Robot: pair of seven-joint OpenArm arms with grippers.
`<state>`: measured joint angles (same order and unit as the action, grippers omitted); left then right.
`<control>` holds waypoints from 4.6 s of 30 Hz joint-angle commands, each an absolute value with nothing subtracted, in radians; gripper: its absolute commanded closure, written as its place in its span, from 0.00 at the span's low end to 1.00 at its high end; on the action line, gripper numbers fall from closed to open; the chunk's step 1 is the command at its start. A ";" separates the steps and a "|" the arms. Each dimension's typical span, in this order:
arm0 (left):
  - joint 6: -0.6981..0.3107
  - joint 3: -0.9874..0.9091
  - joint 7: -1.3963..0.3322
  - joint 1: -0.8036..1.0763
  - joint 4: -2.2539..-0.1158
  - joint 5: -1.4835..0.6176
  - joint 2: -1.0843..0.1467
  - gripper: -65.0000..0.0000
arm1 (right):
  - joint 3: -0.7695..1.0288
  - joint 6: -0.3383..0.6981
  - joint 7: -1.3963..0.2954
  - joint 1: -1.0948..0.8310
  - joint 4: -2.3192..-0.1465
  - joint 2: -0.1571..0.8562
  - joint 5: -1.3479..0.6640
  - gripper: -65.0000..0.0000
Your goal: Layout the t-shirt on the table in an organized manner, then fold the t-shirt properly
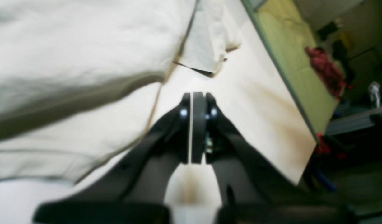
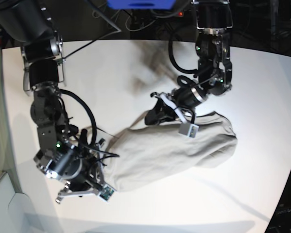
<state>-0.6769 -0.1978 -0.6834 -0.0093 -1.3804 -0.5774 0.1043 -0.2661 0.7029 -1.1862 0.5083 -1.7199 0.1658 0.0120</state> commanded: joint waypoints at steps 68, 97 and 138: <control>0.446 0.007 -0.544 -0.076 -1.360 -0.541 0.157 1.00 | 0.113 0.698 -1.218 0.409 -1.738 0.058 0.007 0.71; 0.492 -0.326 -0.641 0.232 -1.497 -0.940 -0.371 1.00 | 0.050 0.698 -1.213 0.404 -1.710 -0.008 0.007 0.71; 0.341 -0.354 -0.642 0.271 -1.357 -0.972 -0.499 1.00 | -0.068 0.698 -0.596 0.475 -1.033 0.116 0.002 0.71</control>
<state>0.3065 -0.3519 -0.6132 0.2584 -1.3617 -0.9848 -0.4877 -0.0704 0.7025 -0.6151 0.4511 -1.0164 0.1120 0.0181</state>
